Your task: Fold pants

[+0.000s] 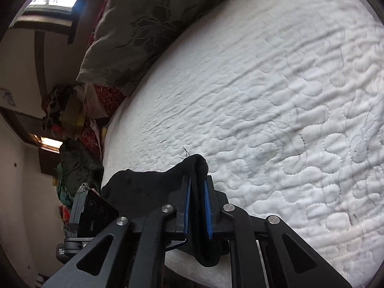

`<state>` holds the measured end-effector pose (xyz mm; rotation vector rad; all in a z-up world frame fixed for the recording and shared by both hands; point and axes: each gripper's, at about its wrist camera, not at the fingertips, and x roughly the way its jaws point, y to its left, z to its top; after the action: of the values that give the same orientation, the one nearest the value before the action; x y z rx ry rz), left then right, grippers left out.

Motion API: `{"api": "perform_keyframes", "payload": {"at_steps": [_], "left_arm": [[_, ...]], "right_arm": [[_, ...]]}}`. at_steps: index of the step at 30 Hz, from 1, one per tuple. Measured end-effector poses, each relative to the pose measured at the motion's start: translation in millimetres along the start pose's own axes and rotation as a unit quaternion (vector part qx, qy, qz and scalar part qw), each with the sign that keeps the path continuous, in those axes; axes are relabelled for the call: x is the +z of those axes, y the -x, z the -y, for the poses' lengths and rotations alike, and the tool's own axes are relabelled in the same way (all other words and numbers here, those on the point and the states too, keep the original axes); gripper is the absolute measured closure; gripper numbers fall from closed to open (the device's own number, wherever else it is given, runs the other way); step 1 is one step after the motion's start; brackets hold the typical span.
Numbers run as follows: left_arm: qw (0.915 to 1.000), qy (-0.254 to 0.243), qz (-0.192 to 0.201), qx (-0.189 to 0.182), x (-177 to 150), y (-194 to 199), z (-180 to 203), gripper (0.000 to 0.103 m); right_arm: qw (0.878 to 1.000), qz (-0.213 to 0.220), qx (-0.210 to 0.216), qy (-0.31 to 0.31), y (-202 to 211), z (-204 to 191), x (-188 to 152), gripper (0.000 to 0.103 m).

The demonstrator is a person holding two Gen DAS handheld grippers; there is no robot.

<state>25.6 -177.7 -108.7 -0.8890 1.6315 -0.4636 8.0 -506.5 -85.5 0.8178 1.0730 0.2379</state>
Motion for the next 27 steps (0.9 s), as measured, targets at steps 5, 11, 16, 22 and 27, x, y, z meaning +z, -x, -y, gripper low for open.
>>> {"api": "perform_keyframes", "payload": {"at_steps": [5,11,16,22,27], "left_arm": [[0.9994,0.006,0.006,-0.033,-2.2,21.8,-5.4,0.098],[0.9969,0.021,0.025,-0.071,2.0,55.1,-19.6,0.098],[0.9928,0.048,0.04,-0.103,10.7,82.7,-41.0,0.098],[0.9866,0.081,0.061,-0.127,20.7,111.7,-74.6,0.098],[0.982,0.109,0.069,-0.138,29.0,124.8,-103.9,0.098]], "right_arm": [[0.999,0.002,-0.014,0.029,8.9,-34.9,-4.1,0.093],[0.999,0.006,-0.007,0.047,8.8,-73.1,-9.6,0.093],[0.997,-0.004,-0.003,0.072,-4.1,-113.5,-15.6,0.093],[0.996,-0.025,0.01,0.083,-36.1,-153.8,-26.1,0.093],[0.995,-0.048,0.014,0.085,-73.0,-178.9,-36.0,0.093]]}}
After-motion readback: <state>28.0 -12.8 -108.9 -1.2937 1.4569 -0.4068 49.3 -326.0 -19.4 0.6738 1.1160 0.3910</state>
